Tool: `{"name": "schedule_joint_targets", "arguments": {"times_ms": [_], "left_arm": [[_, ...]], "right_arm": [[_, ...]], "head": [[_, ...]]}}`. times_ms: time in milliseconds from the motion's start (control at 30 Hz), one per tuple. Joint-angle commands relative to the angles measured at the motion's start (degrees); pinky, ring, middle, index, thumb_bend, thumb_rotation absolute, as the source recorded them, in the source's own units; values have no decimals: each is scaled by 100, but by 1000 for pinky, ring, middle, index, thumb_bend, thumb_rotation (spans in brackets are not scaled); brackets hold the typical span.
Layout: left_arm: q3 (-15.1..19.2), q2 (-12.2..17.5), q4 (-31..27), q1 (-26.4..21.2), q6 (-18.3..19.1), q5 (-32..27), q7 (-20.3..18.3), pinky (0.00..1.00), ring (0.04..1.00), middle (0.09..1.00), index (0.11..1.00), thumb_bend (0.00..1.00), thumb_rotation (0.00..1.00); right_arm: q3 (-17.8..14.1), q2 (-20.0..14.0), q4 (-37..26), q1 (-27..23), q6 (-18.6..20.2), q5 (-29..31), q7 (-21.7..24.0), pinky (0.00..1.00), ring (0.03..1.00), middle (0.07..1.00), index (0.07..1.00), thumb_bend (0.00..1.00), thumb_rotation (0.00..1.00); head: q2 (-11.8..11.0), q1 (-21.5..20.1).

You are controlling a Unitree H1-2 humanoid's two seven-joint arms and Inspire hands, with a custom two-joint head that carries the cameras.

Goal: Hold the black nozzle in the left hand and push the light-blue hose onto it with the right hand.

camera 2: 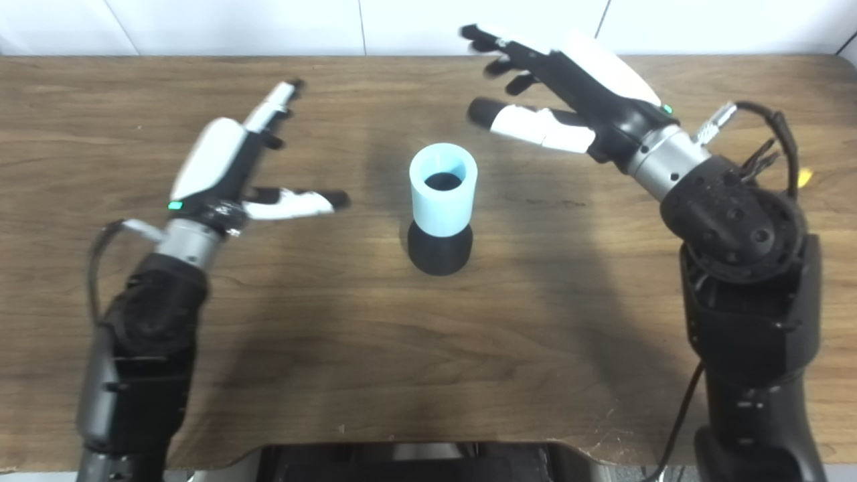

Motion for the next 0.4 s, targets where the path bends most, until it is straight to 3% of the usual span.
{"name": "schedule_joint_targets", "arguments": {"times_ms": [0,67,133,267,367], "left_arm": [[314,-27,-186,50,-141,-597,320,788,893,956,994,946,510],[625,-40,-155,207,-286,-992,553,797,878,944,981,895,557],[820,-24,-132,339,-346,-1109,785,774,855,923,967,826,627],[1026,-109,-133,529,-258,-1193,1192,784,856,895,942,628,780],[1188,-156,-56,616,-278,-1752,1261,807,850,910,944,518,820]], "right_arm": [[-81,69,79,96,-376,178,-488,790,907,951,965,584,1000],[-154,208,320,336,-504,395,-797,819,922,961,984,644,1000],[-335,454,513,519,-387,884,-1010,865,947,975,996,681,1000],[-515,754,847,775,-509,1324,-1442,888,955,973,999,671,1000],[-564,901,1101,925,-793,1532,-1782,924,965,980,1000,645,1000]], "head": [[-28,-1],[-72,-4],[-130,-10],[-195,-13],[-260,-24]]}}
